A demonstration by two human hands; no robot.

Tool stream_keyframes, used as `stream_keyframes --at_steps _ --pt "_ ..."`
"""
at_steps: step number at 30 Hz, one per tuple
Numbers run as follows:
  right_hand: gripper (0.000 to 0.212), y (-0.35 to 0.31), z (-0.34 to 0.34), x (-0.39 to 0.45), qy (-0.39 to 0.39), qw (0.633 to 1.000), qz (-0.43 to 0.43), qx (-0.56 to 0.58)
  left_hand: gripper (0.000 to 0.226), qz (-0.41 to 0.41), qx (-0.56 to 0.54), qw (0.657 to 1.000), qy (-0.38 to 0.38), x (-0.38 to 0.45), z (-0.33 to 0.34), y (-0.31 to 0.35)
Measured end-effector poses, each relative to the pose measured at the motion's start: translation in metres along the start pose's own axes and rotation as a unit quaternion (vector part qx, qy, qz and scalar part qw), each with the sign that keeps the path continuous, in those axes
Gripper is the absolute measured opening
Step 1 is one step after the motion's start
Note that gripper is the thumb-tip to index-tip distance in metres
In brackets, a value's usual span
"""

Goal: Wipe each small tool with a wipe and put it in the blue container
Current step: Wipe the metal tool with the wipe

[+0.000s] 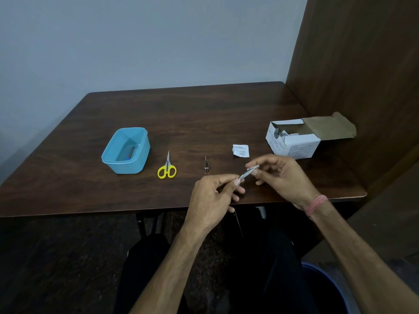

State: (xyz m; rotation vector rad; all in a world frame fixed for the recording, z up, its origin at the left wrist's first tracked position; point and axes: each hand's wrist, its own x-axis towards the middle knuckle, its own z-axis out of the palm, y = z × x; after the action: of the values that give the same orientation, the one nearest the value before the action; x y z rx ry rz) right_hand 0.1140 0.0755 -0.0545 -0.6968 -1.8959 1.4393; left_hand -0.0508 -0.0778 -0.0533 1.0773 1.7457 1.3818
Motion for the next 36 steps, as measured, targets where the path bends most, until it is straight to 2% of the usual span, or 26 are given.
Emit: stream_keyframes --at_steps 12,17,21,27,36 --pt "0.022 -0.011 -0.004 -0.004 -0.015 0.999 0.031 0.017 0.018 0.002 -0.003 1.000 0.001 -0.002 0.000 0.000" --pt "0.040 -0.011 -0.001 -0.006 -0.001 1.000 0.009 0.010 0.018 0.004 -0.010 1.000 0.006 0.000 0.001 0.001" --pt "0.046 -0.011 0.001 -0.009 0.013 1.000 0.007 -0.013 0.023 0.003 -0.012 1.000 0.016 0.000 0.003 0.000" --pt "0.028 -0.012 0.001 -0.008 0.013 1.000 0.020 -0.012 0.027 -0.012 -0.009 1.000 0.008 0.002 0.002 0.001" --pt "0.037 -0.017 0.002 -0.001 -0.020 0.997 0.065 -0.021 0.021 0.000 0.008 0.999 0.031 0.000 0.007 0.002"
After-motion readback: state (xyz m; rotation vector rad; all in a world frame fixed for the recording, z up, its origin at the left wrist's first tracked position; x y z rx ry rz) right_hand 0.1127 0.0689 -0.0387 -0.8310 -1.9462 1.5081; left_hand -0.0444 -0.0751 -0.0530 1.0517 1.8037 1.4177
